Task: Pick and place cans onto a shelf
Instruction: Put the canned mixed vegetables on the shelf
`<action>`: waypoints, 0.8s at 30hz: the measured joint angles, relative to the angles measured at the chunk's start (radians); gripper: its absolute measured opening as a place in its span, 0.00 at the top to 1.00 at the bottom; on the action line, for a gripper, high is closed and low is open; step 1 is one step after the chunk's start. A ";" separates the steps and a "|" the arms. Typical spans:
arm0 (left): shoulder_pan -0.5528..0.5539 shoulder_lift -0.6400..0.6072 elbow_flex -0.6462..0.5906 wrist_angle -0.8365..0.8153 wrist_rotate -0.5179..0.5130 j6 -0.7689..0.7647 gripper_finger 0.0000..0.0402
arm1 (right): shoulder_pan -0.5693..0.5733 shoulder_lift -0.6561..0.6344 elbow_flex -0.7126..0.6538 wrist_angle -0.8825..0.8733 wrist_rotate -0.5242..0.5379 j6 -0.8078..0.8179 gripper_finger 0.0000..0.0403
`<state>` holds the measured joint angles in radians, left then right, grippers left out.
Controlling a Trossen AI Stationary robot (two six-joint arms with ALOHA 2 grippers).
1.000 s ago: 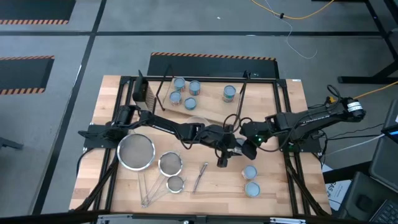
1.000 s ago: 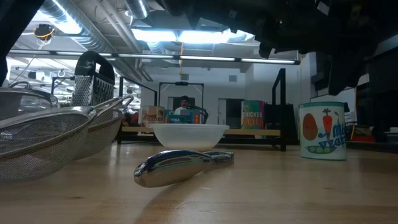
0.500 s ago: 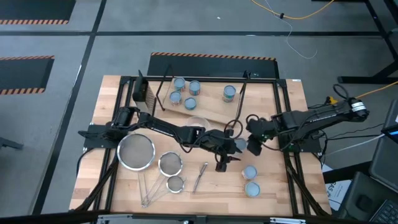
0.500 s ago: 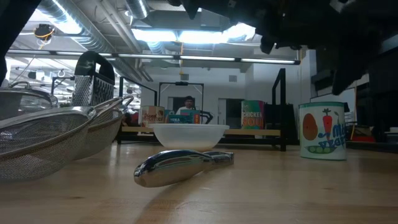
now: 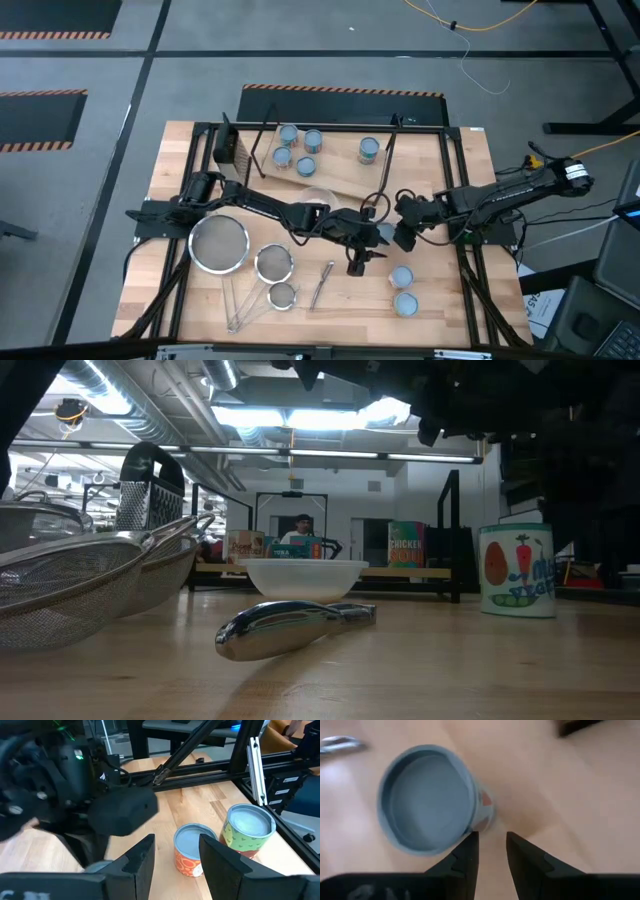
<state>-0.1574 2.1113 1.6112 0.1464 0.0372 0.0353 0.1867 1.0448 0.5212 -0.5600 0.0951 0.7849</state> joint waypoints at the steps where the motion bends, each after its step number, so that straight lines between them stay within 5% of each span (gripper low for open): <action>1: 0.000 0.000 0.000 0.000 0.000 0.000 0.63 | 0.000 0.001 -0.012 0.036 -0.021 0.000 0.74; 11: 0.000 -0.001 0.000 -0.046 -0.002 -0.001 0.63 | 0.001 0.001 -0.049 0.292 -0.200 -0.001 0.74; 24: -0.014 -0.001 0.000 -0.234 -0.130 -0.007 0.63 | 0.001 0.001 -0.049 0.278 -0.202 -0.009 0.74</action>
<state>-0.1713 2.1105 1.6108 -0.0878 -0.0925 0.0284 0.1875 1.0454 0.4721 -0.2819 -0.1070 0.7755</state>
